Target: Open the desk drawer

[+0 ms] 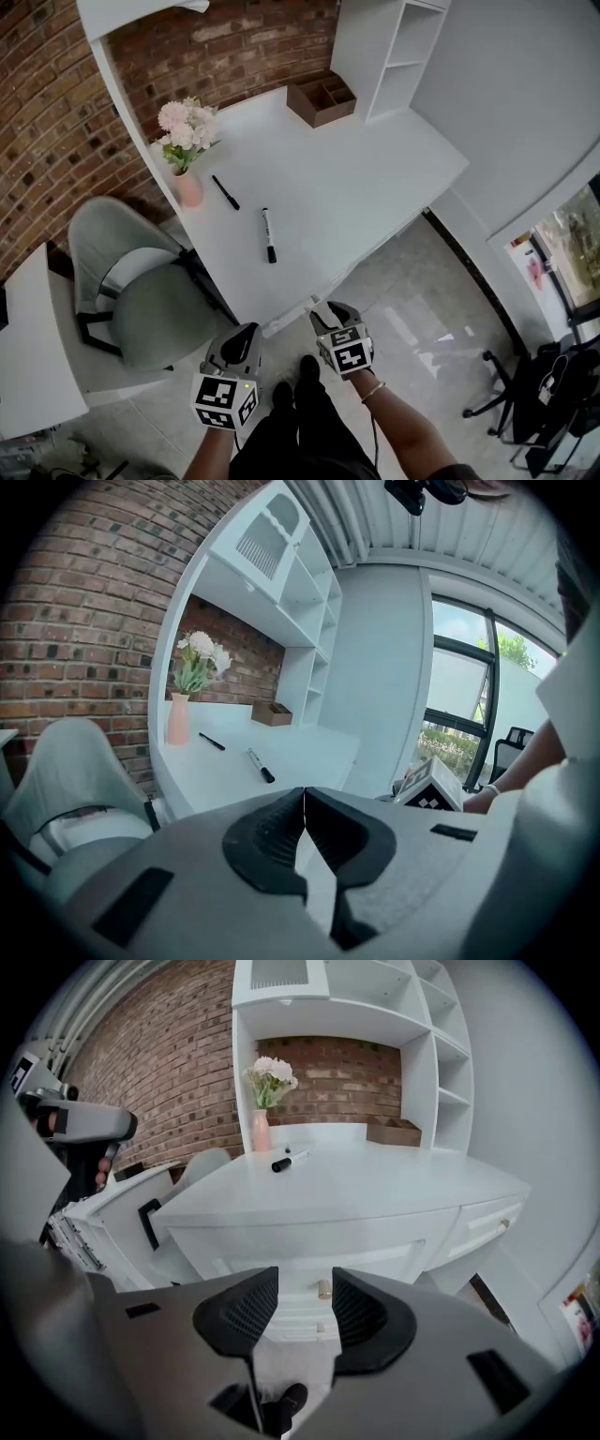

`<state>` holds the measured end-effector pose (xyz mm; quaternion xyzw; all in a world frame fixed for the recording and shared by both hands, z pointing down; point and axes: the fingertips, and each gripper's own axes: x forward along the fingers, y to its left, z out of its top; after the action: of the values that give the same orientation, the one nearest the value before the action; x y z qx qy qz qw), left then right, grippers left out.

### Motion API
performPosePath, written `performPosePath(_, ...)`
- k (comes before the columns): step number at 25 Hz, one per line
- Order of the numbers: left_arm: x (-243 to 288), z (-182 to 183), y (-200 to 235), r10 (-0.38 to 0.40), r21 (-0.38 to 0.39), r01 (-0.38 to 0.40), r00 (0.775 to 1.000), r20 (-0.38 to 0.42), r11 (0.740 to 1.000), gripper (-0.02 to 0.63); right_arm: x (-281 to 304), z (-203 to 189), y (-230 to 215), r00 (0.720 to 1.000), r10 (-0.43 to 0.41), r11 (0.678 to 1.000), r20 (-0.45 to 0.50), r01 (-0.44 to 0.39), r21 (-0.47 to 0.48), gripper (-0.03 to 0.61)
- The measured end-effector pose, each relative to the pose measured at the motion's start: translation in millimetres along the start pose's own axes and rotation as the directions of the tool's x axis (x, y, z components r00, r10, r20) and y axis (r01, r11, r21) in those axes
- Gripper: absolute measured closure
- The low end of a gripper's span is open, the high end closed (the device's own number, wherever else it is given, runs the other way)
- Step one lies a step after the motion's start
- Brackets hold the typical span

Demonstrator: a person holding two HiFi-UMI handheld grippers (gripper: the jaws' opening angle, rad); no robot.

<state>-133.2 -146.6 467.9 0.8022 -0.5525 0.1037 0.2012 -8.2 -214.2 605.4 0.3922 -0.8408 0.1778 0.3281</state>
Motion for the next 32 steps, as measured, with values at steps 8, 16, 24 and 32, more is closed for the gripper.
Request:
performPosePath(8,34.3,-13.3,-2.7,0.018,-0.026,-0.019,0.999,-0.052,0.999,0.603,39.0,-21.2,-16.9,0.996,0.038,0.999,-0.085,-0.040,-0.016,0.423)
performPosePath(16,52.7,-27.9,-9.3,0.022,-0.052,-0.027,0.996,-0.087,0.998,0.603,75.9,-35.9,-24.8,0.984,0.072,0.996,-0.163,-0.081,-0.047,0.423)
performPosePath(24,57.4,-34.5,-8.1,0.036,-0.067,-0.043,0.994,-0.098,0.997,0.603,99.7,-47.9,-30.9,0.968,0.074,0.992,-0.242,-0.096,-0.078,0.445)
performPosePath(32,54.2,-38.8,-7.5,0.035,-0.068,-0.042,0.994,-0.104,0.997,0.603,102.8,-48.5,-27.0,0.967,0.080,0.988,-0.243,-0.110,-0.111,0.492)
